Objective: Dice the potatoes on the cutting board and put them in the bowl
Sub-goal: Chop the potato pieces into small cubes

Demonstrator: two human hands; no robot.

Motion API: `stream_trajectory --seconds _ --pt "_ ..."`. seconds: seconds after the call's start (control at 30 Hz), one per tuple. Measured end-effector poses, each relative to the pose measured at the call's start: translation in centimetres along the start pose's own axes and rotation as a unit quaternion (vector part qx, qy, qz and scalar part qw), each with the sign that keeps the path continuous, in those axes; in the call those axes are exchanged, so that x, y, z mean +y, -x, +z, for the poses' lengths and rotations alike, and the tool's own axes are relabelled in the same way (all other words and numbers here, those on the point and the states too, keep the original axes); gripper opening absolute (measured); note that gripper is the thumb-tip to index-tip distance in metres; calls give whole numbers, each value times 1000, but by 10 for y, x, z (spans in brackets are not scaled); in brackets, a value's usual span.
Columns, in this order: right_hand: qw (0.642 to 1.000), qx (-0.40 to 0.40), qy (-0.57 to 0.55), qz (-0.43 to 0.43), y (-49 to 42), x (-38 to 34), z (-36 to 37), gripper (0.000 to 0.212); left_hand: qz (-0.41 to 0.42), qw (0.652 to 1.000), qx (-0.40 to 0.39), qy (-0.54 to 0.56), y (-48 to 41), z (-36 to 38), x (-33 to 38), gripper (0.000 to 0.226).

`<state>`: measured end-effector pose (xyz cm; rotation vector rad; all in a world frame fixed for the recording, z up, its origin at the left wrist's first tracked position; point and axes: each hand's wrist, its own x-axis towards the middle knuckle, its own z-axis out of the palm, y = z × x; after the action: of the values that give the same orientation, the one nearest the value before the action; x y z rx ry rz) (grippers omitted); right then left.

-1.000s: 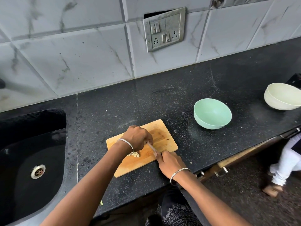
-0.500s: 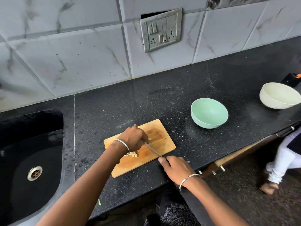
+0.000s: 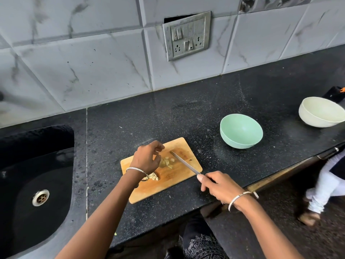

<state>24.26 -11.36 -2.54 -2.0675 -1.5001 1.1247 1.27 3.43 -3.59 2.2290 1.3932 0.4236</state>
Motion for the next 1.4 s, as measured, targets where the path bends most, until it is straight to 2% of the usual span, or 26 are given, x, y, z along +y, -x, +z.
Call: stream_trajectory --seconds 0.1,0.2,0.3,0.47,0.6,0.9,1.03,1.4 --pt "1000 18 -5 -9 -1 -11 26 52 -34 997 46 -55 9 1 4 31" --pt "999 19 26 -13 -3 -23 50 52 -71 990 30 -120 14 5 10 35" --pt "997 24 68 2 -7 -26 67 51 -113 984 2 -141 14 12 14 29" --pt "990 63 128 7 -4 -24 78 44 -131 985 8 -112 13 21 14 24" --pt "984 100 144 17 0 -24 73 42 -115 989 22 -85 12 26 17 29" --pt "991 76 107 1 -5 -21 65 46 -114 991 77 4 16 37 23 34" --pt "992 77 102 -10 -3 -24 63 44 -117 988 94 22 20 39 23 29" --pt "985 63 160 -21 -3 -34 57 42 -135 981 110 89 21 40 18 18"
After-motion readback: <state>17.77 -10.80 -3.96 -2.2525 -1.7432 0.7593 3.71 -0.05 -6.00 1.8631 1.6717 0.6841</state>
